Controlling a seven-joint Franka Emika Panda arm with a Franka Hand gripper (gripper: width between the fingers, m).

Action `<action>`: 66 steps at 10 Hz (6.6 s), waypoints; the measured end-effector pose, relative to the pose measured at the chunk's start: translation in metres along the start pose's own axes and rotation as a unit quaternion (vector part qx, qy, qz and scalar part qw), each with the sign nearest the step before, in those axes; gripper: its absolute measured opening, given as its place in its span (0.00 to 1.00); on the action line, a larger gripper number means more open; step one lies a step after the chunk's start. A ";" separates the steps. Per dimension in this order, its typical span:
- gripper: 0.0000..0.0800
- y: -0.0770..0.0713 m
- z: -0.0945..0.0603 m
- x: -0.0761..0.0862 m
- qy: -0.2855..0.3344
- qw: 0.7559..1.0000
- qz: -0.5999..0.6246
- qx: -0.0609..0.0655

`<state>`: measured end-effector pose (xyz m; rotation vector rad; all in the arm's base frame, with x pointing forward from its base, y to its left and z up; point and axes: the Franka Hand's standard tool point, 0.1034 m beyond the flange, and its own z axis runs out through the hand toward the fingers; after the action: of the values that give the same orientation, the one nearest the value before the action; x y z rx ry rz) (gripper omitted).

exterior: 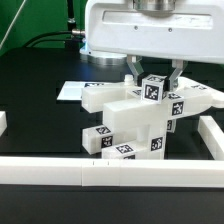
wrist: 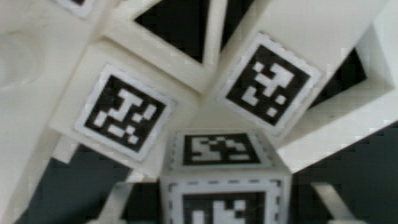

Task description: Assemble chair

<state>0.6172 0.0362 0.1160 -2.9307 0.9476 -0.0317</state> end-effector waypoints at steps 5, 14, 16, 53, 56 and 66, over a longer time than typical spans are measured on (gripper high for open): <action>0.36 -0.003 0.000 0.003 0.003 0.984 0.180 0.018; 0.36 -0.008 0.000 0.001 -0.014 0.867 0.496 0.036; 0.45 -0.009 0.001 0.001 -0.015 0.853 0.521 0.036; 0.36 -0.013 0.002 0.005 0.024 0.993 0.118 -0.013; 0.36 -0.011 0.001 0.009 0.013 0.962 0.272 0.014; 0.81 -0.011 0.001 0.010 0.019 0.999 0.041 0.004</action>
Offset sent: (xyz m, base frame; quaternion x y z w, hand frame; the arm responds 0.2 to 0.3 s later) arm -0.0012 -0.0018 -0.0040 0.0130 0.0001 0.2079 0.9781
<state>0.6316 0.0389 0.1161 -2.8899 1.0703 -0.0870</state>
